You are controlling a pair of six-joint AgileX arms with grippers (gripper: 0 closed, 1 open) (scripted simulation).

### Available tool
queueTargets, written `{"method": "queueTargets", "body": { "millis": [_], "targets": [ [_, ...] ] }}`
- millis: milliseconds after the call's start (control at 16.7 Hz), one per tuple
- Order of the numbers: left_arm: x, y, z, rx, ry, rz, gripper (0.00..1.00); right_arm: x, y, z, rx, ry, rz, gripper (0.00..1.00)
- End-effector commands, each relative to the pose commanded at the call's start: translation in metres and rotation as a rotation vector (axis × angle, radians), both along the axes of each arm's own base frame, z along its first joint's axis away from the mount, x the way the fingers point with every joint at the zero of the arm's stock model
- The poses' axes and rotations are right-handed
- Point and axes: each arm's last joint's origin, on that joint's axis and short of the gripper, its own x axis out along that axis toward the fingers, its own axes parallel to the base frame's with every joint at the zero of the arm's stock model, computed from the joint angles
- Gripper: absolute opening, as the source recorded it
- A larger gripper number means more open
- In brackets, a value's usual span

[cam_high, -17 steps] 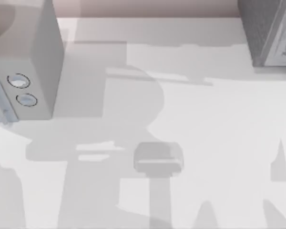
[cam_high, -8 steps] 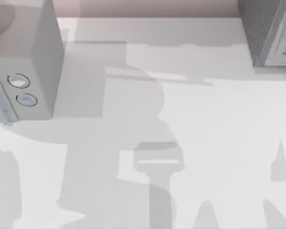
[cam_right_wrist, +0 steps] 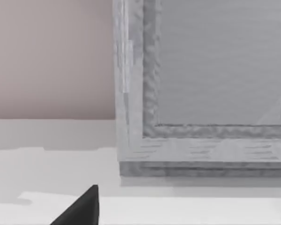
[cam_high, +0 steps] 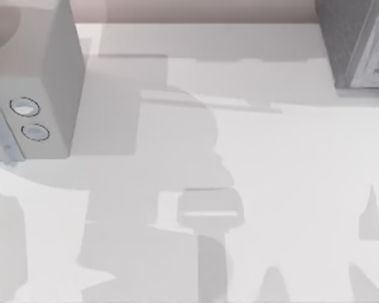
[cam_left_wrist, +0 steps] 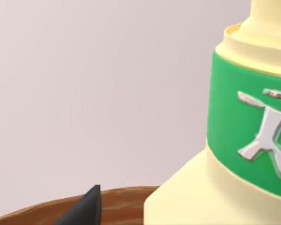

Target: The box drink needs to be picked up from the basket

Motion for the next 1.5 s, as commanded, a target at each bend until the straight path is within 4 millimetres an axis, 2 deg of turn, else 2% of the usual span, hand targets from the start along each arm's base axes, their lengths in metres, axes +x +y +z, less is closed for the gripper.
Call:
{"method": "queueTargets", "body": {
  "millis": [720, 1200, 1260, 1500],
  "targets": [
    [0.000, 0.000, 0.000, 0.000, 0.000, 0.000, 0.02, 0.000, 0.000, 0.000, 0.000, 0.000, 0.000, 1.00],
    [0.000, 0.000, 0.000, 0.000, 0.000, 0.000, 0.00, 0.000, 0.000, 0.000, 0.000, 0.000, 0.000, 1.00],
    [-0.002, 0.001, 0.008, 0.010, -0.020, 0.004, 0.00, 0.000, 0.000, 0.000, 0.000, 0.000, 0.000, 1.00],
    [-0.001, 0.001, 0.018, 0.002, -0.007, 0.005, 0.00, 0.000, 0.000, 0.000, 0.000, 0.000, 0.000, 1.00]
  ]
}}
